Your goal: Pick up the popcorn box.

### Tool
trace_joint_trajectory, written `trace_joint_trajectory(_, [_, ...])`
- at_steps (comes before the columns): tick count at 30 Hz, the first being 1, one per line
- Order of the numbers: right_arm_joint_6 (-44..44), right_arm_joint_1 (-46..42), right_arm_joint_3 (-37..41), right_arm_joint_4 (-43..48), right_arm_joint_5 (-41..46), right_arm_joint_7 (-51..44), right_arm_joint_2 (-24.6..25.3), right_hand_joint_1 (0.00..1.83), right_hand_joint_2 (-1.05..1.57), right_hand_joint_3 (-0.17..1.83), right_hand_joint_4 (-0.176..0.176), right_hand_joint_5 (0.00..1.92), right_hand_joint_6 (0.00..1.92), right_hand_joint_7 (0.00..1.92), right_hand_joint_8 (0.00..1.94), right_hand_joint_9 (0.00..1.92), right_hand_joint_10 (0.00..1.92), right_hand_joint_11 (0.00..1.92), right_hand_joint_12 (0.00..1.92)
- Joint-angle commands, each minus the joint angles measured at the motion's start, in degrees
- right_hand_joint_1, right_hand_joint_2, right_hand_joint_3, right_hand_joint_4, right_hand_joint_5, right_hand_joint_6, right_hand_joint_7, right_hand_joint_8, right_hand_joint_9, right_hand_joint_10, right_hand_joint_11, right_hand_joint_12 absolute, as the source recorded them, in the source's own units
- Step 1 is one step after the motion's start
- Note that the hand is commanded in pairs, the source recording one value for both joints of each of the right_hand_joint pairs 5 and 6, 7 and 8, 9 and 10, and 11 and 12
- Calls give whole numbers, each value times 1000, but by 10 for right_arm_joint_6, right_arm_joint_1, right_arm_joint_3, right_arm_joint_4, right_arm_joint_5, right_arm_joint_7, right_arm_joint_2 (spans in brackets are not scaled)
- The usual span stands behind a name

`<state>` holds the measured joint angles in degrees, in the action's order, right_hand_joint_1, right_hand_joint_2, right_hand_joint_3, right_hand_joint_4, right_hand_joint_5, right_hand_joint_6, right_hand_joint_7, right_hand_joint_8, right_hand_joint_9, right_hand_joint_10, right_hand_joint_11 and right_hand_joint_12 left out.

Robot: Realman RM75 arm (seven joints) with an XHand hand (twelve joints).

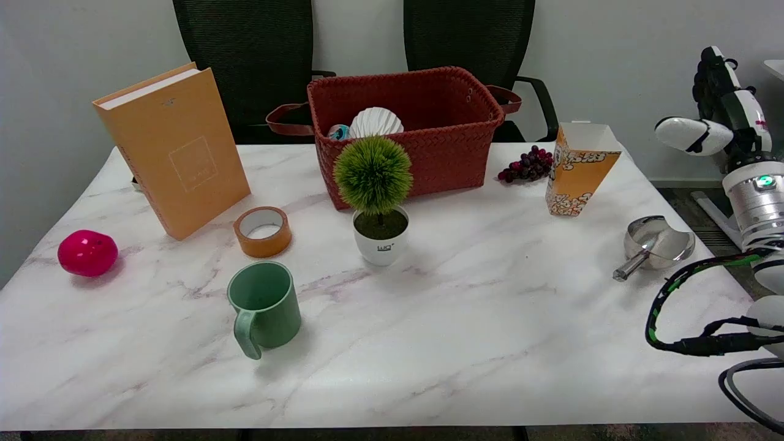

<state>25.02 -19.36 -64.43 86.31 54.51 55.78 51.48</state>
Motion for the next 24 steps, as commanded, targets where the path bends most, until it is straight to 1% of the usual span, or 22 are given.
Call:
trace_joint_trajectory(1, [69, -30, -15, 19, 33, -151, 42, 820, -160, 129, 0, 0, 0, 0, 0, 0, 0, 0, 0])
trace_joint_trajectory(8, [61, -52, -24, 44, 69, -151, 54, 803, -123, 136, 0, 0, 0, 0, 0, 0, 0, 0, 0])
trace_joint_trajectory(12, [63, -52, -41, 45, 84, -152, 55, 789, -76, 118, 0, 0, 0, 0, 0, 0, 0, 0, 0])
trace_joint_trajectory(16, [83, -42, -73, 43, 92, -159, 59, 780, 0, 64, 0, 0, 0, 0, 0, 0, 0, 0, 0])
trace_joint_trajectory(18, [97, -35, -87, 42, 93, -185, 65, 781, 35, 58, 0, 0, 0, 0, 0, 0, 0, 0, 0])
trace_joint_trajectory(24, [169, -4, -136, 40, 113, -312, 102, 775, 107, 58, 0, 0, 0, 0, 0, 0, 0, 0, 0])
